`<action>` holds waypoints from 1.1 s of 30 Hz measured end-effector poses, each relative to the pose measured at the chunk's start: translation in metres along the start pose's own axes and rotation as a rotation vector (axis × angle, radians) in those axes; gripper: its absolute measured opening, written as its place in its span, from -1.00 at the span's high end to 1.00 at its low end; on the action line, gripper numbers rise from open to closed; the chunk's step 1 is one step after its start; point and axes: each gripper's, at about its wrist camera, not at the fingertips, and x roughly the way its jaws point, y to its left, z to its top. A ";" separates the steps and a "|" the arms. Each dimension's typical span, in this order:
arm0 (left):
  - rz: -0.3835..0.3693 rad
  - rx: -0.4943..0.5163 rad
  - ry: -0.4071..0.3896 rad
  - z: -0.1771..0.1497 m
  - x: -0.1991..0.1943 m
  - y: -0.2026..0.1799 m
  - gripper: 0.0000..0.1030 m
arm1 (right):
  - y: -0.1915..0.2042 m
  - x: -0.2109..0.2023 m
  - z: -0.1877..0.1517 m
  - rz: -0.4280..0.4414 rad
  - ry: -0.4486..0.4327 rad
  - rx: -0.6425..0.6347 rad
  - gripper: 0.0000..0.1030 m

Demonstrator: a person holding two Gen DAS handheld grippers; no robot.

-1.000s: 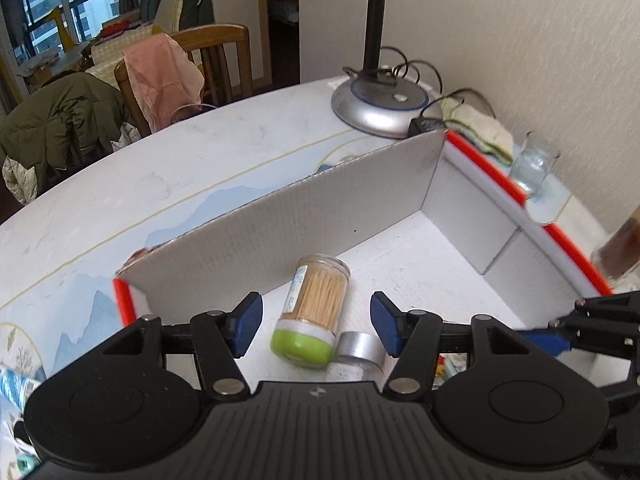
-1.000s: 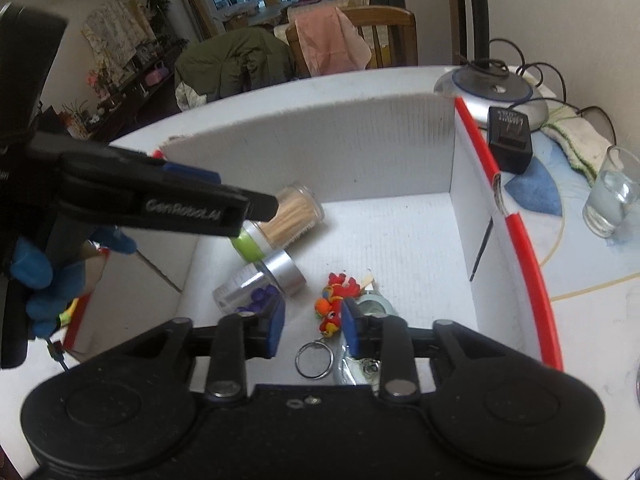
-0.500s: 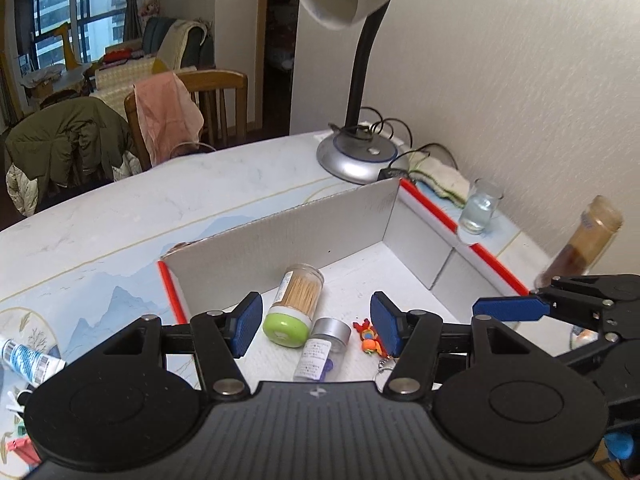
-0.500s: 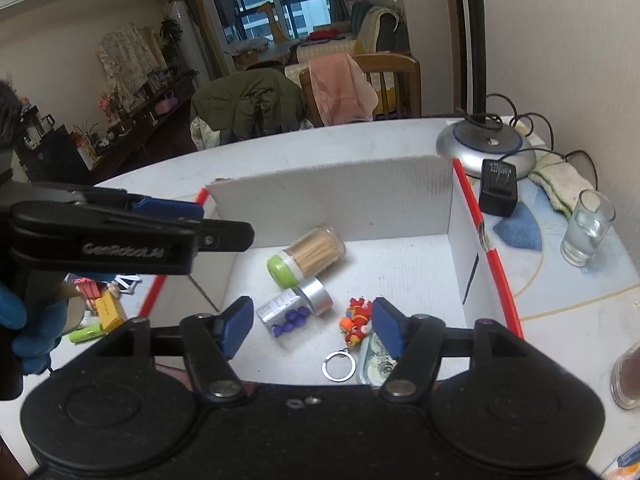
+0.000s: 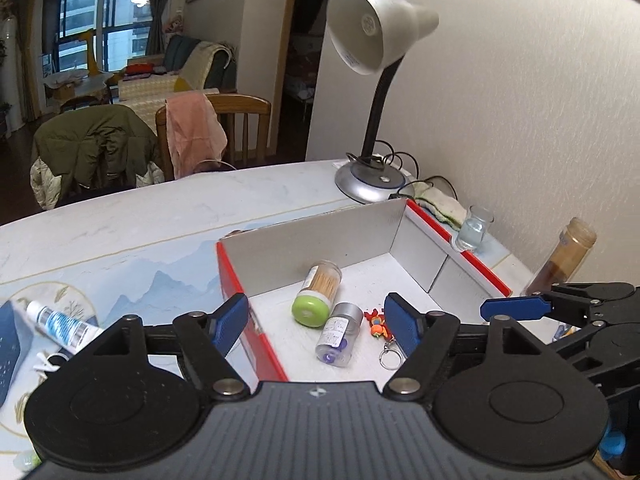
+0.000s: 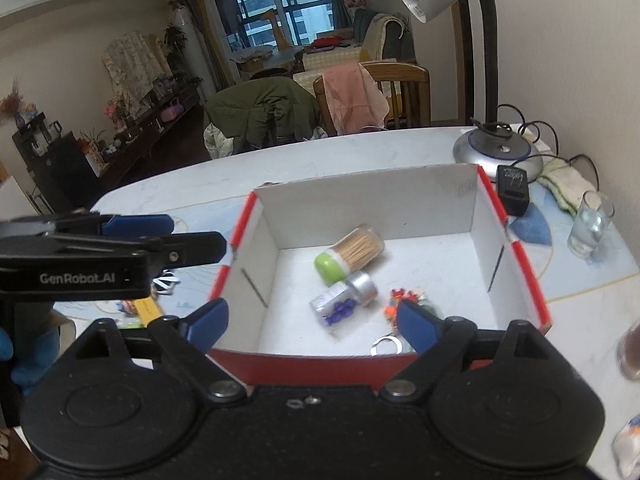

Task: Organize rigid objects
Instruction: 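Withdraw both tools from the shoebox toward the remaining items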

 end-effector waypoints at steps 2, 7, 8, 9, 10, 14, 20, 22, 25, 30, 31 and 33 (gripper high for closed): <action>0.008 -0.003 -0.005 -0.004 -0.009 0.004 -0.56 | 0.006 -0.001 -0.001 0.002 -0.005 0.011 -0.81; 0.005 -0.040 -0.011 -0.017 -0.030 0.021 -0.61 | 0.026 -0.001 -0.007 0.014 0.001 0.011 -0.83; 0.005 -0.044 -0.011 -0.019 -0.033 0.024 -0.65 | 0.031 0.000 -0.008 0.015 0.004 0.012 -0.83; 0.007 -0.047 -0.012 -0.021 -0.037 0.028 -0.66 | 0.035 0.001 -0.009 0.016 0.008 0.010 -0.83; 0.007 -0.051 -0.013 -0.024 -0.040 0.032 -0.66 | 0.040 0.003 -0.011 0.018 0.013 0.009 -0.83; 0.026 -0.073 -0.005 -0.035 -0.051 0.053 -0.87 | 0.057 0.008 -0.016 0.031 0.030 0.007 -0.83; 0.036 -0.103 -0.013 -0.051 -0.069 0.091 -1.00 | 0.084 0.016 -0.021 0.041 0.049 -0.002 -0.83; 0.052 -0.107 -0.022 -0.056 -0.076 0.104 -1.00 | 0.093 0.018 -0.021 0.048 0.051 -0.006 -0.83; 0.064 -0.114 -0.026 -0.066 -0.084 0.126 -1.00 | 0.109 0.023 -0.022 0.059 0.059 -0.021 -0.83; 0.085 -0.117 0.000 -0.086 -0.092 0.158 -1.00 | 0.134 0.037 -0.024 0.064 0.078 -0.033 -0.83; 0.086 -0.119 0.011 -0.091 -0.092 0.164 -1.00 | 0.139 0.040 -0.025 0.065 0.083 -0.036 -0.83; 0.098 -0.118 0.023 -0.100 -0.094 0.177 -1.00 | 0.148 0.046 -0.026 0.068 0.089 -0.046 -0.83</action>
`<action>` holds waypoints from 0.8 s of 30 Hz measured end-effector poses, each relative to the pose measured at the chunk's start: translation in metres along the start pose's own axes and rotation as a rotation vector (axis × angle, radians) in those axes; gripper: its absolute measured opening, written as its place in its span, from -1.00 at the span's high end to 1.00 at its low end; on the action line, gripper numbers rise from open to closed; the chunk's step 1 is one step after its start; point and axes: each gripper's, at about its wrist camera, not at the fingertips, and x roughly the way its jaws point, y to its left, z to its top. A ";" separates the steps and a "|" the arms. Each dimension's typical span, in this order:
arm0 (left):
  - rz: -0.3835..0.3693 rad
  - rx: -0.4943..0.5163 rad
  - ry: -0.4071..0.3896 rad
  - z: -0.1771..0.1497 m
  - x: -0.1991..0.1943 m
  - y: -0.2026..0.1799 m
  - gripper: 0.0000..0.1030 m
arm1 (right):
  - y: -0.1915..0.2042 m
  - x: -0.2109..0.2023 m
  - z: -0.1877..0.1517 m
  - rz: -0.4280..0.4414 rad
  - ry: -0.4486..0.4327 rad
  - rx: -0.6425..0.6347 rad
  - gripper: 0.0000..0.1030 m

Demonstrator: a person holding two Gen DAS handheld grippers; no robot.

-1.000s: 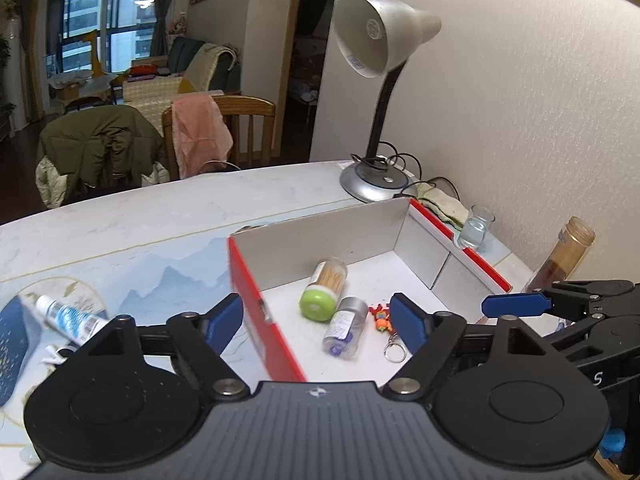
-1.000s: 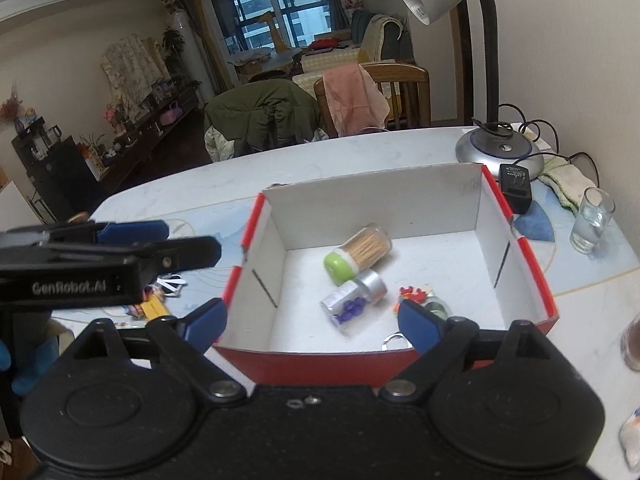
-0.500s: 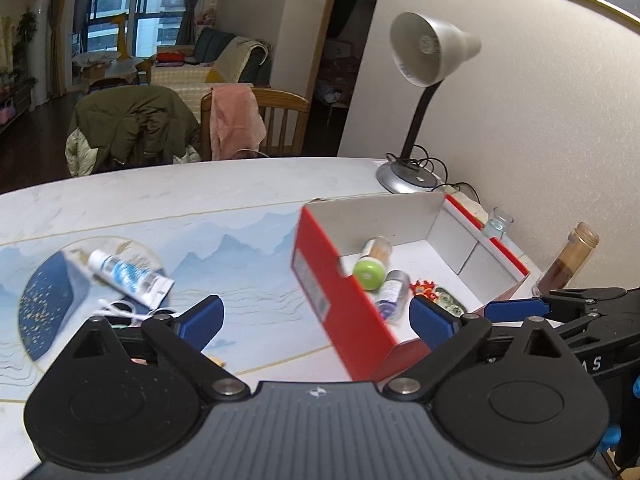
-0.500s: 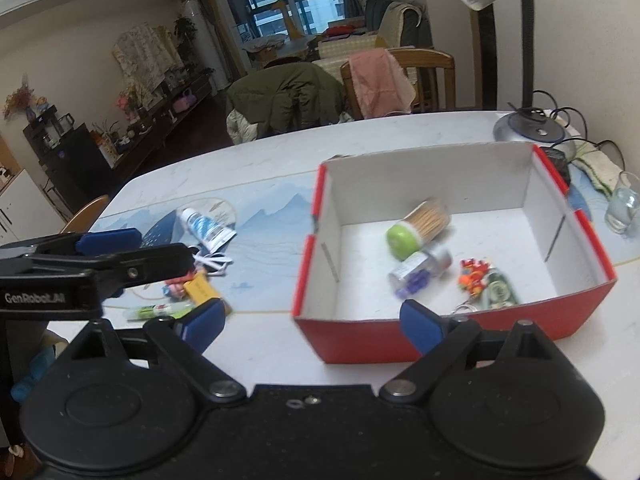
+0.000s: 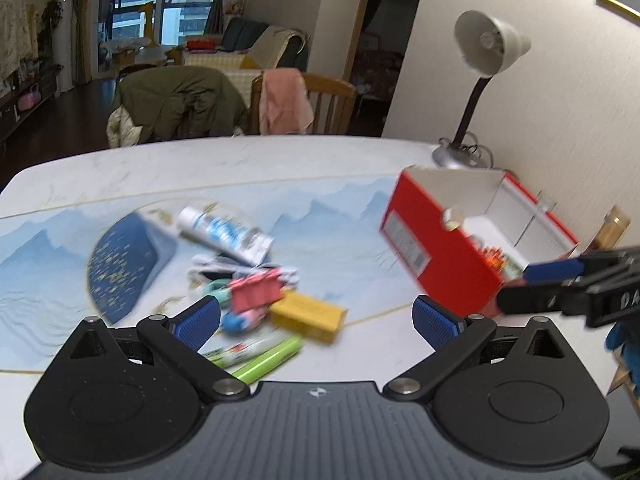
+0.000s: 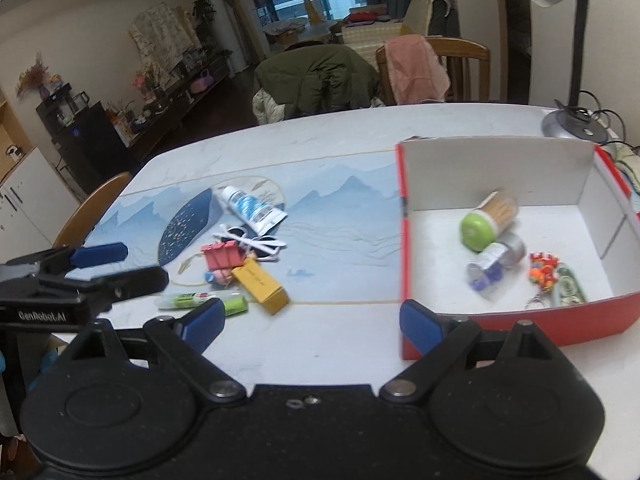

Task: Organize rigid objects
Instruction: 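Withdraw both tools from the shoebox toward the remaining items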

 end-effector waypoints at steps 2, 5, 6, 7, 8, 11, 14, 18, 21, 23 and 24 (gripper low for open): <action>0.000 -0.008 0.009 -0.008 0.000 0.015 -1.00 | 0.010 0.006 0.001 0.003 0.011 -0.005 -0.82; -0.012 -0.015 0.028 -0.018 0.001 0.035 -1.00 | 0.023 0.014 0.001 0.011 0.020 -0.020 -0.82; -0.011 -0.009 0.036 -0.021 0.002 0.041 -1.00 | 0.026 0.017 0.001 0.014 0.025 -0.025 -0.81; -0.009 -0.004 0.048 -0.024 0.004 0.047 -1.00 | 0.029 0.021 0.001 0.012 0.031 -0.029 -0.80; -0.009 0.001 0.057 -0.026 0.006 0.052 -1.00 | 0.032 0.025 0.002 0.014 0.037 -0.034 -0.79; 0.002 0.002 0.075 -0.031 0.012 0.068 -1.00 | 0.042 0.037 0.002 0.025 0.057 -0.060 -0.75; -0.003 -0.010 0.089 -0.033 0.020 0.087 -1.00 | 0.051 0.049 0.003 0.023 0.071 -0.088 -0.71; -0.006 0.012 0.117 -0.034 0.035 0.105 -1.00 | 0.057 0.067 0.007 0.008 0.098 -0.124 -0.63; -0.022 0.046 0.147 -0.035 0.048 0.112 -0.99 | 0.059 0.083 0.010 -0.011 0.117 -0.146 -0.56; -0.035 0.069 0.161 -0.035 0.056 0.115 -0.99 | 0.060 0.093 0.013 -0.020 0.127 -0.164 -0.54; -0.034 0.082 0.165 -0.036 0.060 0.116 -0.99 | 0.060 0.099 0.014 -0.024 0.136 -0.173 -0.52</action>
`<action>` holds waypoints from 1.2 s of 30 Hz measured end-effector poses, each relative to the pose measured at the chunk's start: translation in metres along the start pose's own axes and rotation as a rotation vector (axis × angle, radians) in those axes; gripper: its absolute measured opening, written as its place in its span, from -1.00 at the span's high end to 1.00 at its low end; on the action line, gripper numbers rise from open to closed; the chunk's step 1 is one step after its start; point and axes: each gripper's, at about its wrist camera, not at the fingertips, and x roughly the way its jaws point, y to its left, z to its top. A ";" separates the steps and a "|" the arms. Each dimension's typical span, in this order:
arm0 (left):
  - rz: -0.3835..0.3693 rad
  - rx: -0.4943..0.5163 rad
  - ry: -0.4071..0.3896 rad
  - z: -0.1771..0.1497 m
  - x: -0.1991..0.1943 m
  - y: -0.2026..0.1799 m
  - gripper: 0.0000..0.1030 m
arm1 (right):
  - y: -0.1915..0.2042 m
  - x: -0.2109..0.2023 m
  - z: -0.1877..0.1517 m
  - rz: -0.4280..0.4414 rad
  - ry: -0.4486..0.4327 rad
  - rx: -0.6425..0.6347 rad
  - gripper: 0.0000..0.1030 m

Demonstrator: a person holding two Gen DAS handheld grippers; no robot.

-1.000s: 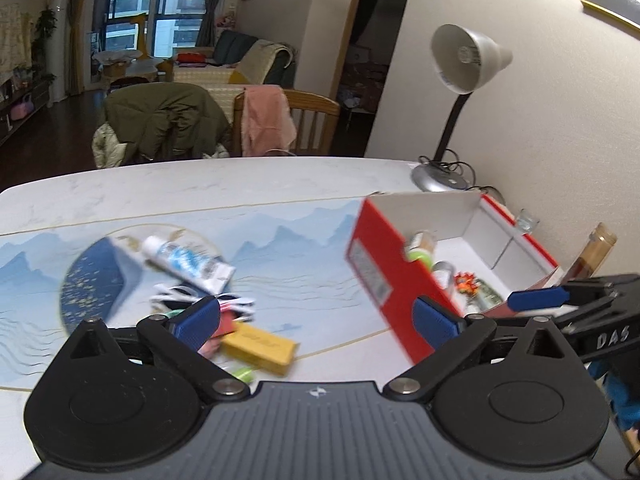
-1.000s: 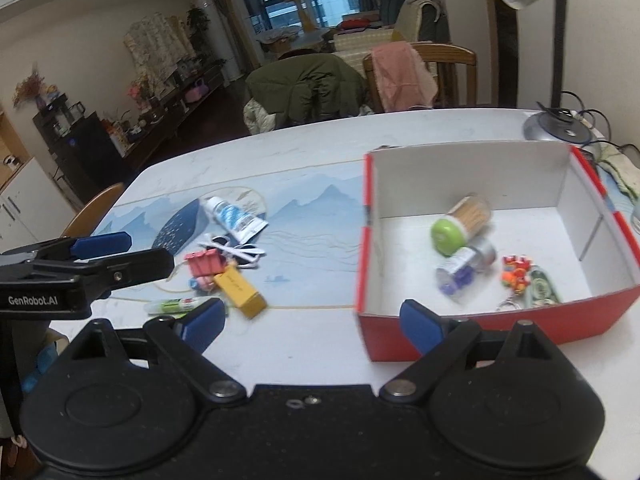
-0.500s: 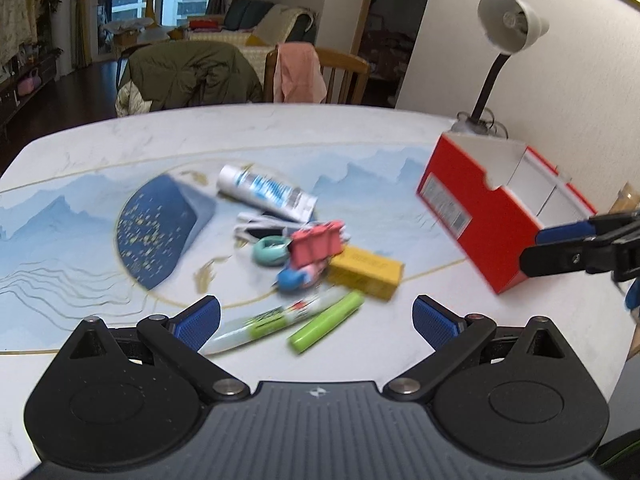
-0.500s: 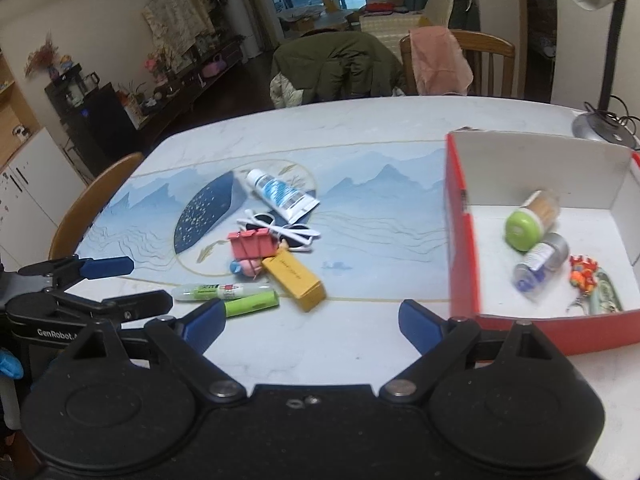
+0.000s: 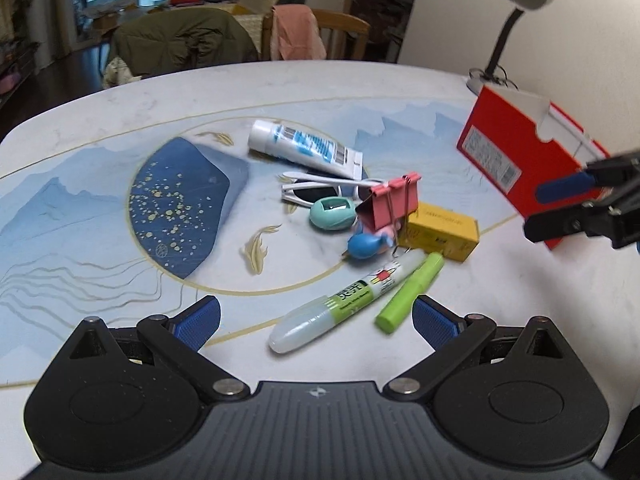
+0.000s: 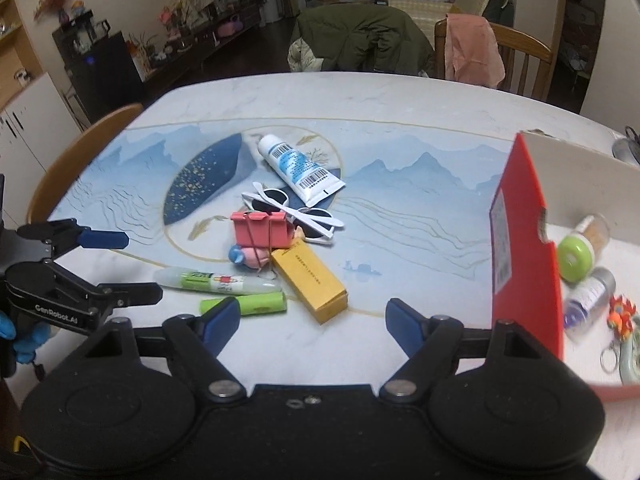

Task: Organize rigid objects
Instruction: 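Withdraw both tools from the shoebox toward the remaining items, then grasp the white-green glue stick with left tool while right tool grasps the yellow box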

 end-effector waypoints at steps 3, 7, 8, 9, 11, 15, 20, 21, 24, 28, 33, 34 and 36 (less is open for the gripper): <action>0.001 0.028 0.020 0.002 0.012 0.004 -0.99 | 0.000 0.014 0.005 -0.007 0.022 -0.027 -0.45; -0.006 0.080 0.038 0.005 0.026 0.007 -0.99 | 0.001 0.030 0.012 -0.013 0.044 -0.058 -0.32; -0.016 0.097 0.040 0.005 0.029 0.007 -0.98 | 0.001 0.034 0.014 -0.012 0.050 -0.067 -0.30; -0.027 0.114 0.046 0.006 0.032 0.006 -0.98 | 0.002 0.039 0.016 -0.010 0.057 -0.076 -0.27; -0.047 0.146 0.055 0.007 0.037 0.004 -0.98 | 0.003 0.046 0.018 -0.004 0.068 -0.101 -0.24; -0.073 0.180 0.059 0.010 0.044 0.001 -0.95 | 0.004 0.057 0.023 0.010 0.085 -0.132 -0.17; -0.097 0.180 0.069 0.016 0.051 0.003 -0.65 | 0.005 0.069 0.025 0.015 0.109 -0.160 -0.07; -0.106 0.179 0.073 0.016 0.053 0.004 -0.63 | 0.004 0.071 0.025 0.016 0.114 -0.164 -0.04; -0.125 0.190 0.072 0.017 0.053 0.004 -0.61 | 0.005 0.077 0.025 0.026 0.121 -0.172 0.01; -0.145 0.224 0.074 0.019 0.056 -0.004 -0.55 | 0.008 0.084 0.025 0.031 0.130 -0.191 0.10; -0.148 0.255 0.067 0.019 0.057 -0.014 -0.21 | 0.013 0.089 0.024 0.030 0.131 -0.218 0.22; -0.158 0.259 0.066 0.019 0.057 -0.015 -0.06 | 0.013 0.089 0.024 0.032 0.131 -0.215 0.24; -0.170 0.265 0.072 0.019 0.056 -0.018 0.10 | 0.012 0.090 0.023 0.035 0.128 -0.206 0.27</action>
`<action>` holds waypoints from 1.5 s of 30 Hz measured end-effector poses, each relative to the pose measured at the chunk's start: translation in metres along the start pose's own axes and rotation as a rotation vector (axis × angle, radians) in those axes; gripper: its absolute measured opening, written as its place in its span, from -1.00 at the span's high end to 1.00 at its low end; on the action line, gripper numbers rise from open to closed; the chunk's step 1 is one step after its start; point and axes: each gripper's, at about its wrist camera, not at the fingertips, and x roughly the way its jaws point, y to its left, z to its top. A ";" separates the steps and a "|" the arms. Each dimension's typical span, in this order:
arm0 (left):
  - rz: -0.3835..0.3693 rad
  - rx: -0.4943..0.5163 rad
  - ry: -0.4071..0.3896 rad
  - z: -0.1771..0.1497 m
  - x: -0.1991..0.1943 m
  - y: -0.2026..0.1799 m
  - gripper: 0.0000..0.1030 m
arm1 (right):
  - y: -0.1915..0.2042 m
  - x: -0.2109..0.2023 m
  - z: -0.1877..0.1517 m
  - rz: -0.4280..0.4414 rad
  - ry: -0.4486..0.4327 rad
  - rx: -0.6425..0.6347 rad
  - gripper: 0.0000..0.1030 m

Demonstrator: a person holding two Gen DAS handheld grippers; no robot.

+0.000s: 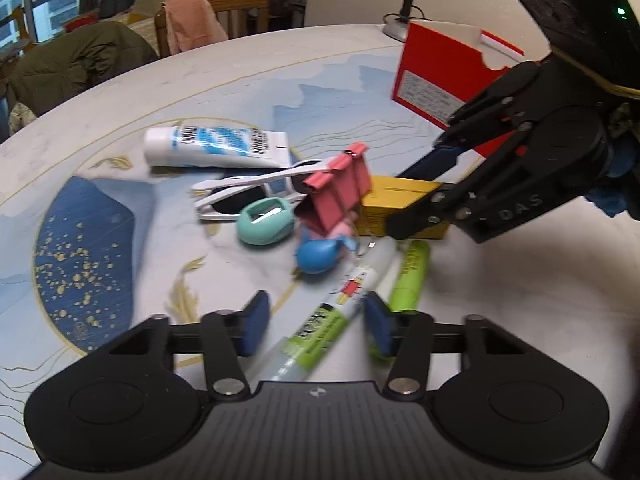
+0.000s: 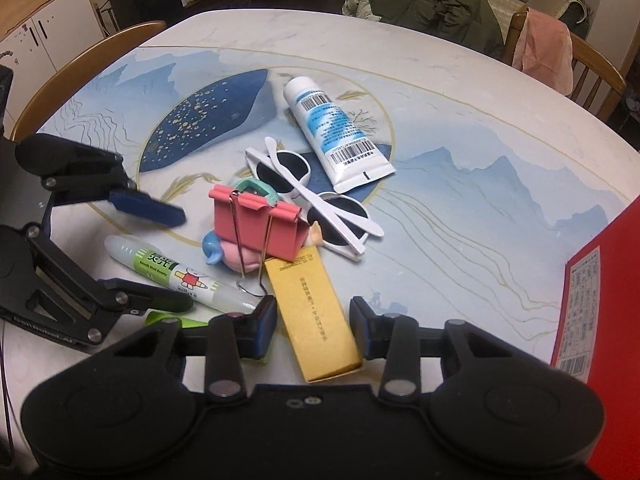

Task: Organize rigid objects
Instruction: 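Grasp the white-green glue stick with left tool while right tool grasps the yellow box, then carry glue stick and yellow box into the shoebox and open both tools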

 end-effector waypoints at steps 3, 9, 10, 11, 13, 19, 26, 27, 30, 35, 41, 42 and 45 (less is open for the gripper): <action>-0.001 0.022 0.007 0.000 0.000 -0.007 0.26 | 0.000 0.000 -0.002 0.004 -0.001 0.006 0.41; 0.000 -0.011 0.019 0.000 -0.001 -0.013 0.40 | -0.003 -0.007 -0.011 -0.031 -0.006 0.042 0.44; 0.002 -0.014 0.021 0.000 -0.001 -0.015 0.47 | -0.004 -0.008 -0.013 -0.039 -0.007 0.056 0.45; 0.005 -0.018 0.023 0.000 -0.001 -0.016 0.52 | -0.005 -0.010 -0.015 -0.045 -0.008 0.073 0.45; 0.013 -0.028 0.026 -0.001 -0.001 -0.020 0.55 | -0.008 -0.015 -0.019 -0.049 -0.016 0.111 0.45; 0.040 -0.093 0.012 -0.006 -0.008 -0.028 0.64 | -0.009 -0.038 -0.037 -0.059 -0.048 0.188 0.45; 0.068 -0.220 -0.034 -0.008 -0.026 -0.029 0.67 | -0.010 -0.069 -0.062 -0.051 -0.088 0.275 0.46; 0.077 -0.232 -0.037 -0.008 -0.028 -0.030 0.67 | -0.009 -0.074 -0.065 -0.050 -0.095 0.284 0.46; 0.090 -0.288 -0.041 -0.010 -0.034 -0.030 0.67 | -0.009 -0.088 -0.074 -0.046 -0.111 0.305 0.46; 0.095 -0.372 -0.072 -0.011 -0.051 -0.034 0.68 | -0.011 -0.111 -0.086 -0.039 -0.143 0.331 0.46; 0.086 -0.398 -0.091 -0.002 -0.065 -0.054 0.68 | -0.021 -0.138 -0.097 -0.036 -0.186 0.349 0.46; 0.080 -0.398 -0.094 0.000 -0.066 -0.058 0.68 | -0.023 -0.142 -0.099 -0.037 -0.193 0.352 0.46; 0.069 -0.389 -0.110 0.009 -0.069 -0.073 0.68 | -0.031 -0.154 -0.104 -0.037 -0.218 0.362 0.46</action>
